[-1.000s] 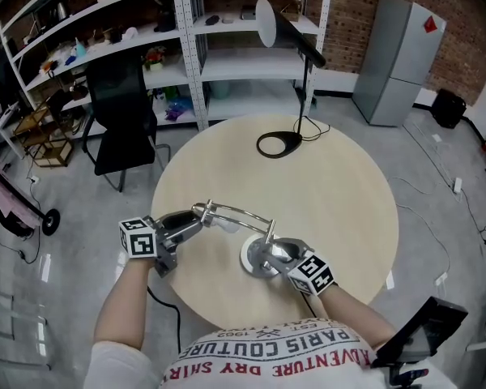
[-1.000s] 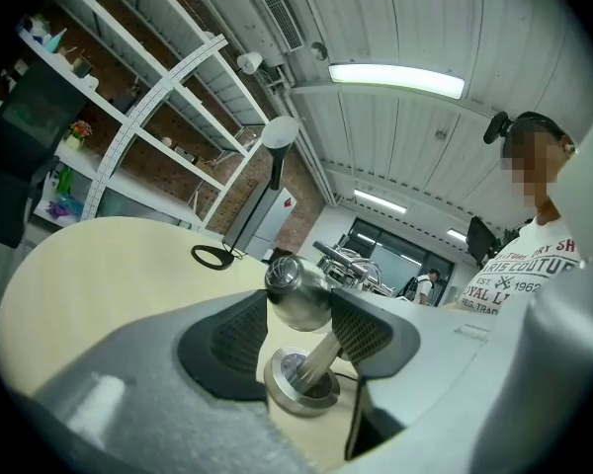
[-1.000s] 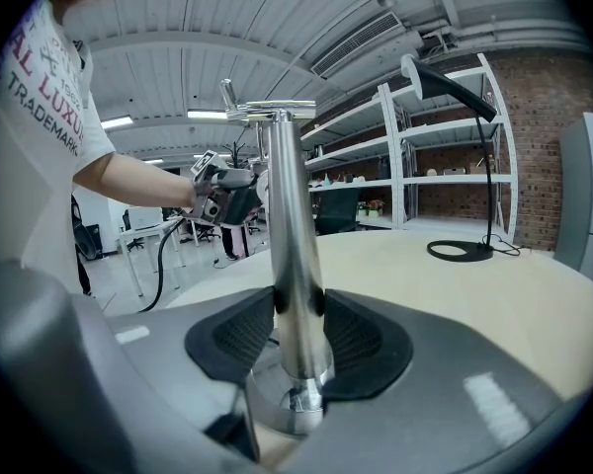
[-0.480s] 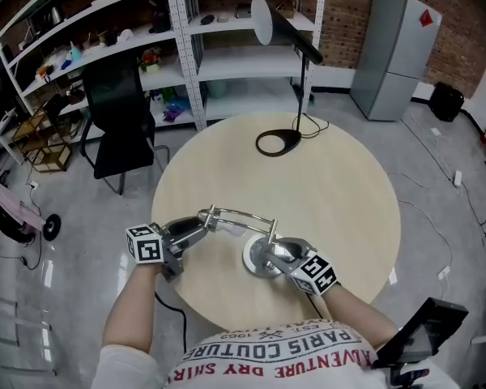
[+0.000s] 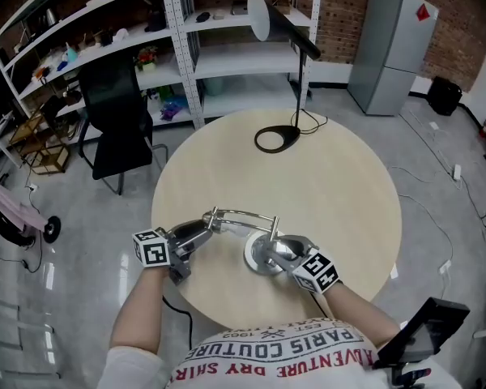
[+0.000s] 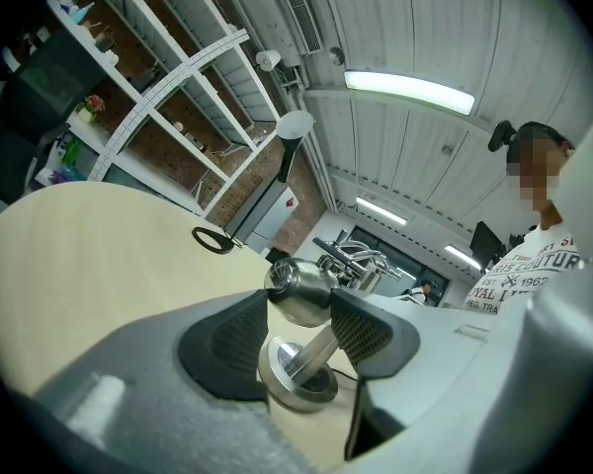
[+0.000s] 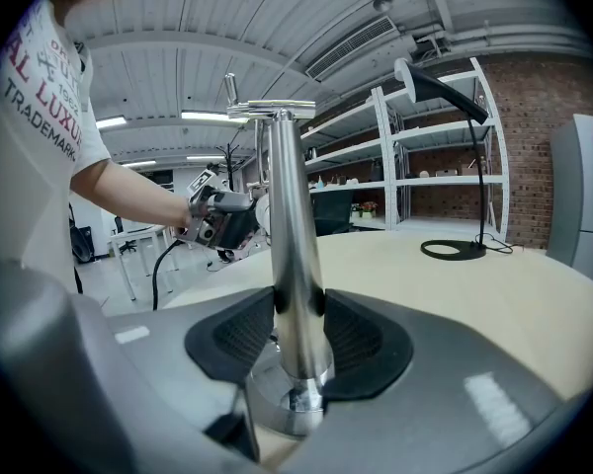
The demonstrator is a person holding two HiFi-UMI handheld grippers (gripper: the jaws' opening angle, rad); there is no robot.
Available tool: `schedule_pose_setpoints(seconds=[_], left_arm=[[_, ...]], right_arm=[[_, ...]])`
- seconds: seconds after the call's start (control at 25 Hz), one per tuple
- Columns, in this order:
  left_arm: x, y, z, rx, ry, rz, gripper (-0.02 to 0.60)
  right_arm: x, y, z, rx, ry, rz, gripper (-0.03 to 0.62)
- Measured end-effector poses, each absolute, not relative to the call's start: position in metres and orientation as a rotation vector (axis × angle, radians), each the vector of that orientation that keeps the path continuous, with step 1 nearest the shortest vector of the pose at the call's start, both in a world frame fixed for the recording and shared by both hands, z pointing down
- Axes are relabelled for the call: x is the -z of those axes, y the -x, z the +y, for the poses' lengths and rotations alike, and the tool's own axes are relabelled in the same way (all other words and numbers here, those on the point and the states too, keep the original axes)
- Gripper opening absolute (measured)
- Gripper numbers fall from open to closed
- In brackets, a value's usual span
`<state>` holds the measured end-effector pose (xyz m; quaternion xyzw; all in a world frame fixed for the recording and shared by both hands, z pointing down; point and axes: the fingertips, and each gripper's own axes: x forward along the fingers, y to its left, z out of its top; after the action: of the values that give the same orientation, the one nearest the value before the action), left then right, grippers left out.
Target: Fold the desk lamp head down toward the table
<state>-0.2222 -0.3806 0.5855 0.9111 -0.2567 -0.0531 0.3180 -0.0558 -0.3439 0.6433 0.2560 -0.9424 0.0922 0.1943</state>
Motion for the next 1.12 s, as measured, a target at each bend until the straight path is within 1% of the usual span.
schedule_pose_setpoints(seconds=[0.44, 1.12], left_arm=[[-0.598, 0.214, -0.379, 0.232, -2.350, -0.650, 0.187], [-0.607, 0.206, -0.373, 0.265, -2.298, -0.613, 0.186]], right_arm=[[-0.641, 0.053, -0.344, -0.273, -0.744, -2.648, 0.158], [-0.630, 0.059, -0.342, -0.294, -0.758, -2.647, 0.158]])
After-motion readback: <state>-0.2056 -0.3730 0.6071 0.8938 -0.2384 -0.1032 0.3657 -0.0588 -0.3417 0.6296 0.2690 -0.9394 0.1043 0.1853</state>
